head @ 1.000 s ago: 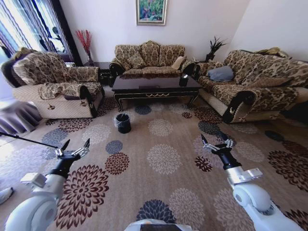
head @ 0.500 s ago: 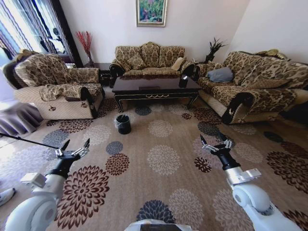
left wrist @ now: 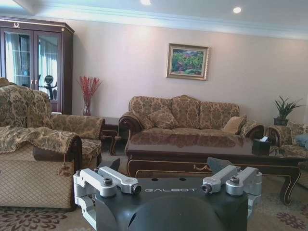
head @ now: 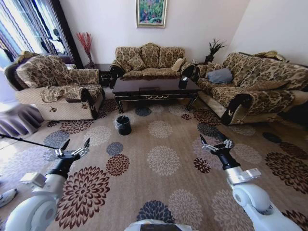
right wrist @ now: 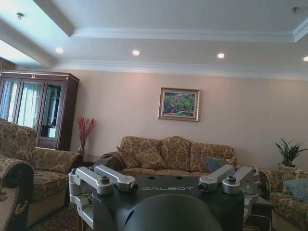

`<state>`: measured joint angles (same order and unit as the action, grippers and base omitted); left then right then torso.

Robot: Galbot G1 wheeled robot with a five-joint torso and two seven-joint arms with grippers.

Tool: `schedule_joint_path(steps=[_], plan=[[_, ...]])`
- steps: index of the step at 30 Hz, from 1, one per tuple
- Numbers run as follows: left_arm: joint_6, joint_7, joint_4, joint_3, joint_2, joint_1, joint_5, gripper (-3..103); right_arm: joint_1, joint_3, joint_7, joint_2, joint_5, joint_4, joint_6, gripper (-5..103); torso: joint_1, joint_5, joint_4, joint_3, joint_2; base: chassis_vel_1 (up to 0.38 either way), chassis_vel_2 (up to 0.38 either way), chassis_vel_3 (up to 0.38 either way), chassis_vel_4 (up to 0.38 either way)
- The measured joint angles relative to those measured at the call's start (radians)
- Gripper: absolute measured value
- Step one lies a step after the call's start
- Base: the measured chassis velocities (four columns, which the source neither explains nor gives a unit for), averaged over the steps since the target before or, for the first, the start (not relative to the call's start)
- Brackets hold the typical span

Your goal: Move to the front of the table and pick up the trash from the floor, then place it into the trash bin.

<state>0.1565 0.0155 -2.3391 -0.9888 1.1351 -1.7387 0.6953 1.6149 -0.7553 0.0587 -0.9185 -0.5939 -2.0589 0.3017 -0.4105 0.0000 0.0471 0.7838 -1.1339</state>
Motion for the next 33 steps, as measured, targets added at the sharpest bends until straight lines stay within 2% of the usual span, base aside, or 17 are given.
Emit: schedule_joint_path(steps=[6, 14, 24, 33], plan=[[-0.002, 0.001, 0.003, 0.005, 0.000, 0.002, -0.002, 100, -0.003, 0.002, 0.000, 0.000, 0.000, 0.002, 0.000, 100, -0.011, 0.0000, 0.0000, 0.014, -0.025, 0.000, 0.000, 0.000, 0.000], [-0.001, 0.048, 0.002, 0.021, -0.002, 0.012, -0.002, 100, -0.008, 0.005, 0.000, 0.000, -0.001, 0.008, 0.000, 100, -0.031, 0.0000, 0.0000, 0.038, -0.069, 0.000, 0.000, 0.000, 0.000], [-0.001, 0.054, 0.011, 0.025, -0.006, 0.022, -0.008, 100, -0.014, 0.014, -0.004, -0.001, -0.001, 0.014, -0.001, 100, -0.034, -0.0001, 0.0000, 0.040, -0.074, 0.000, 0.000, 0.000, 0.000], [0.001, 0.056, 0.018, 0.023, -0.008, 0.022, -0.012, 100, -0.015, 0.009, -0.063, 0.001, -0.035, -0.021, -0.017, 100, -0.031, -0.0002, 0.0001, 0.037, -0.069, 0.000, 0.000, 0.000, 0.000]])
